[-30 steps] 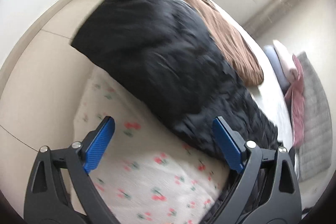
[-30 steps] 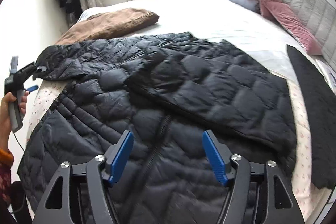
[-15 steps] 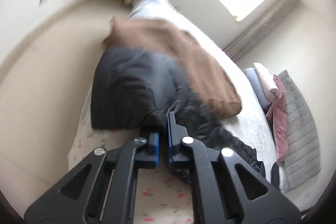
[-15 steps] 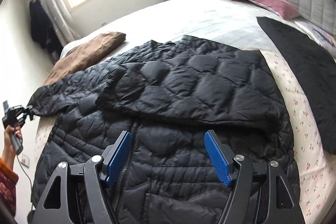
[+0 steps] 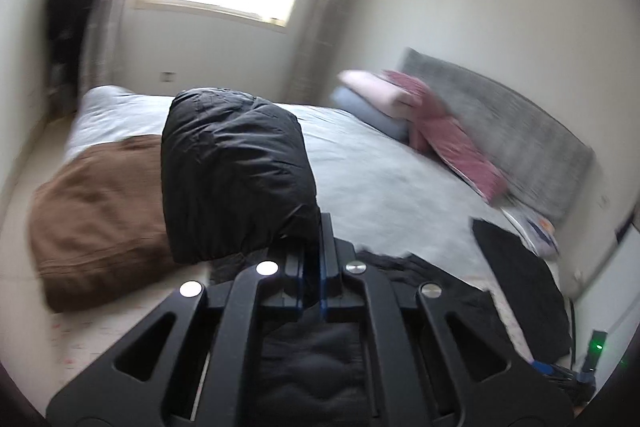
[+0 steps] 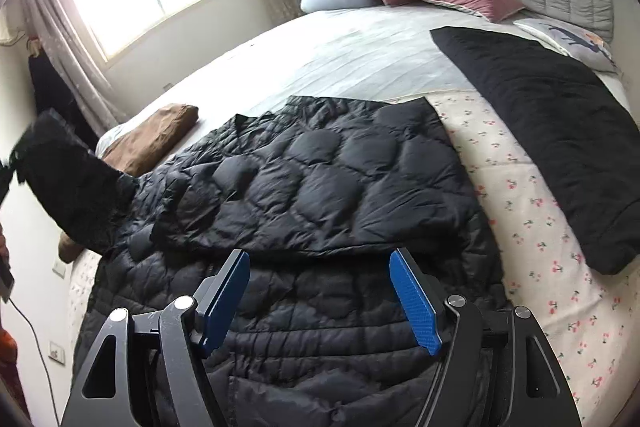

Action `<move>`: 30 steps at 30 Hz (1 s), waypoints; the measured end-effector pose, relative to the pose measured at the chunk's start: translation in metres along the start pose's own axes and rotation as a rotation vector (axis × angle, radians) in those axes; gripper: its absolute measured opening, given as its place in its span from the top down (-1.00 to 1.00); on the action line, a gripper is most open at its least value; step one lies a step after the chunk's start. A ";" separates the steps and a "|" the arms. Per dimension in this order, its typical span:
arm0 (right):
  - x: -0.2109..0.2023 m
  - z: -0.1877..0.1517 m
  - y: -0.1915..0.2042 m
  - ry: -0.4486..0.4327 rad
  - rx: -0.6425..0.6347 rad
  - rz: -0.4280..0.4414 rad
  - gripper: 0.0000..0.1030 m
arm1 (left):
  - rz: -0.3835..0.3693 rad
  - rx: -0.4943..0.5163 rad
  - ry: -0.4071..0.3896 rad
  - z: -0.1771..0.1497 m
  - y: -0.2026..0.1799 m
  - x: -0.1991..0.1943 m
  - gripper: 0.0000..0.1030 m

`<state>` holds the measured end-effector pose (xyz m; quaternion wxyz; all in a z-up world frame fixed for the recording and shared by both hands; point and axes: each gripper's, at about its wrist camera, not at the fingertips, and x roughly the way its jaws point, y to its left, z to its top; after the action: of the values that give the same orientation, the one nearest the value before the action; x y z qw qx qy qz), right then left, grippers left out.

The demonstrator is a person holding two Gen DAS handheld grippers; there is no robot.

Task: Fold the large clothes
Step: 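Grasp the jacket edge with the right tool and fold it over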

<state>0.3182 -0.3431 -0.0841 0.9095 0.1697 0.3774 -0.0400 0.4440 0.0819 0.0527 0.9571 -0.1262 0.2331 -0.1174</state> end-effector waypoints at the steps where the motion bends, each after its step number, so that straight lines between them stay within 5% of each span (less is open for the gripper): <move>1: 0.001 0.000 -0.002 0.003 0.003 0.001 -0.43 | -0.024 0.020 0.014 -0.002 -0.017 0.008 0.88; 7: 0.014 -0.005 -0.010 0.045 0.036 0.028 -0.44 | -0.142 0.150 0.149 -0.043 -0.109 0.061 0.88; 11: 0.021 -0.008 -0.011 0.064 0.049 0.057 -0.44 | -0.238 0.248 0.324 -0.097 -0.154 0.098 0.87; 14: 0.024 -0.009 -0.013 0.074 0.055 0.063 -0.44 | -0.360 0.326 0.577 -0.147 -0.176 0.125 0.59; 16: 0.024 -0.009 -0.018 0.076 0.066 0.066 -0.44 | -0.398 0.372 0.652 -0.165 -0.183 0.128 0.35; 20: 0.021 -0.006 -0.029 0.062 0.104 0.062 -0.44 | -0.397 0.472 0.580 -0.175 -0.180 0.102 -0.27; 25: 0.025 -0.005 -0.040 0.077 0.163 0.082 -0.44 | -0.305 0.428 0.571 -0.162 -0.155 0.102 -0.29; 30: 0.031 -0.009 -0.040 0.110 0.213 0.196 -0.44 | -0.224 0.399 0.524 -0.148 -0.111 0.086 -0.29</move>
<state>0.3259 -0.3758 -0.1230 0.8638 0.3034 0.4019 0.0184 0.4291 -0.0747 -0.0775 0.8518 0.0730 0.4278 -0.2934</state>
